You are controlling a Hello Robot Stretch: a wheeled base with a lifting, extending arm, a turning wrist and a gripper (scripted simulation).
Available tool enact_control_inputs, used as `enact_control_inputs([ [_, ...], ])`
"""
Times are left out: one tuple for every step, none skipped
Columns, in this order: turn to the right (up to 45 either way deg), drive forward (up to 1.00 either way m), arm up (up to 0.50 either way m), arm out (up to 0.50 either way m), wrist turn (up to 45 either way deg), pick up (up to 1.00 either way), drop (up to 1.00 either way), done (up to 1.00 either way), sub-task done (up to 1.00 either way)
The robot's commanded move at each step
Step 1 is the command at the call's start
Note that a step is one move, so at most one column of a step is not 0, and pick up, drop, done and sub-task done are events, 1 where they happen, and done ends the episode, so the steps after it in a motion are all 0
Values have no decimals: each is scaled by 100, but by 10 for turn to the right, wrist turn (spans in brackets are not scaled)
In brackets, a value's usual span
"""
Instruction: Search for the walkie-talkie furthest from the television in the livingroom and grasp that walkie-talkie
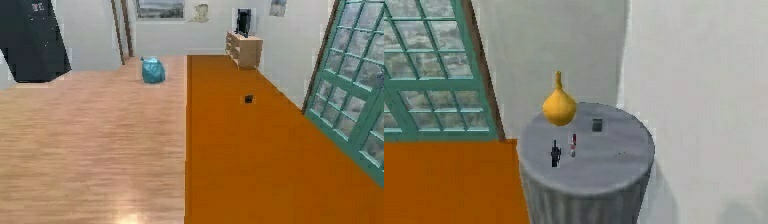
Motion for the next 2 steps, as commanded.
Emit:
enact_control_inputs([
  [450, 0, 0, 0, 0, 0, 0, 0, 0],
  [300, 0, 0, 0, 0, 0, 0, 0, 0],
])
